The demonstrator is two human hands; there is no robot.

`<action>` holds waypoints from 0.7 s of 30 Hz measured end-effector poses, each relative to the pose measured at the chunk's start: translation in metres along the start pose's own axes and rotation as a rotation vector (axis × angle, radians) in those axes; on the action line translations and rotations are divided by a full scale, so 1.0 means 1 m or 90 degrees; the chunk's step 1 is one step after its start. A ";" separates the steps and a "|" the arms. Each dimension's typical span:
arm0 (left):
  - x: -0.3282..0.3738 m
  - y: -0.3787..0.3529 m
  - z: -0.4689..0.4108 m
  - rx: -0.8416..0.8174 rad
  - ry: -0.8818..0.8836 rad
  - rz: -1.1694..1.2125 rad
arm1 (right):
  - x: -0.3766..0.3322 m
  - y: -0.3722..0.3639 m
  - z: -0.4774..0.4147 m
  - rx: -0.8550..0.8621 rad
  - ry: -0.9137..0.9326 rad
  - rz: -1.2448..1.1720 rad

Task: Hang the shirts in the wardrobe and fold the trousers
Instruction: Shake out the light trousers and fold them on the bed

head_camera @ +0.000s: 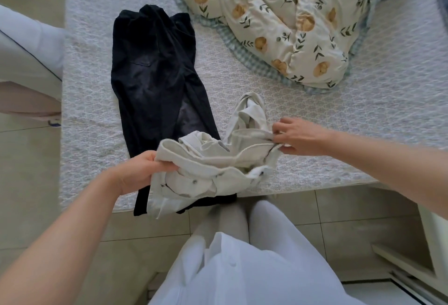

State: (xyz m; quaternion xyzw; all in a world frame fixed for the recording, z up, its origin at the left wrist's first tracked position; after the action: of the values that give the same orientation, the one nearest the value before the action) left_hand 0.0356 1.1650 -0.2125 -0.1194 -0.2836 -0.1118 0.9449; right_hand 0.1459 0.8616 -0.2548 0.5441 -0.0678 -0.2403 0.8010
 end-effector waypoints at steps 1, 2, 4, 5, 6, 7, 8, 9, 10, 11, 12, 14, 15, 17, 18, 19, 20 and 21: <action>0.003 0.007 -0.001 0.044 -0.020 0.033 | 0.008 0.007 0.011 0.070 -0.040 0.010; 0.007 0.013 -0.003 0.088 -0.041 0.066 | 0.012 0.014 0.022 0.134 -0.080 0.019; 0.014 0.019 -0.008 0.157 -0.066 0.095 | 0.006 0.023 0.039 0.194 -0.121 0.029; 0.017 0.019 -0.011 0.178 -0.068 0.090 | -0.003 0.023 0.042 0.192 -0.103 0.028; 0.019 0.018 -0.014 0.190 -0.068 0.079 | -0.013 0.018 0.042 0.172 -0.068 0.015; 0.021 0.017 -0.017 0.197 -0.067 0.066 | -0.020 0.010 0.041 0.131 -0.031 -0.008; 0.022 0.017 -0.019 0.203 -0.065 0.054 | -0.026 0.000 0.039 0.073 -0.004 -0.035; 0.022 0.019 -0.021 0.216 -0.062 0.049 | -0.027 -0.011 0.036 0.006 0.007 -0.063; 0.021 0.023 -0.022 0.235 -0.060 0.052 | -0.026 -0.023 0.034 -0.061 0.002 -0.089; 0.021 0.027 -0.022 0.256 -0.062 0.061 | -0.023 -0.031 0.033 -0.116 -0.012 -0.114; 0.020 0.031 -0.021 0.275 -0.065 0.073 | -0.020 -0.035 0.033 -0.154 -0.028 -0.135; 0.020 0.041 -0.019 0.307 -0.071 0.097 | -0.013 -0.044 0.034 -0.205 -0.051 -0.149; 0.019 0.045 -0.017 0.317 -0.071 0.103 | -0.010 -0.046 0.034 -0.217 -0.063 -0.162; 0.019 0.052 -0.015 0.319 -0.069 0.106 | -0.004 -0.052 0.034 -0.192 -0.114 -0.236; 0.019 0.054 -0.015 0.319 -0.069 0.107 | 0.000 -0.055 0.033 -0.173 -0.153 -0.291; 0.019 0.056 -0.014 0.322 -0.069 0.107 | 0.004 -0.057 0.033 -0.154 -0.193 -0.342; 0.019 0.057 -0.014 0.326 -0.070 0.108 | 0.008 -0.060 0.033 -0.138 -0.229 -0.377; 0.019 0.057 -0.014 0.331 -0.070 0.110 | 0.010 -0.061 0.033 -0.128 -0.253 -0.390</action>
State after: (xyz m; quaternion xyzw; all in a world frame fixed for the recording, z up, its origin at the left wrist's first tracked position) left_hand 0.0740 1.2123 -0.2226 0.0974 -0.3422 0.0520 0.9331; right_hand 0.1236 0.8111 -0.2982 0.4005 -0.0316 -0.5751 0.7127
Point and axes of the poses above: each hand's wrist, its own z-axis away from the middle knuckle, its own y-axis out of the back of the hand, x = y × z, the point moved 7 cm from there along -z, towards the middle knuckle
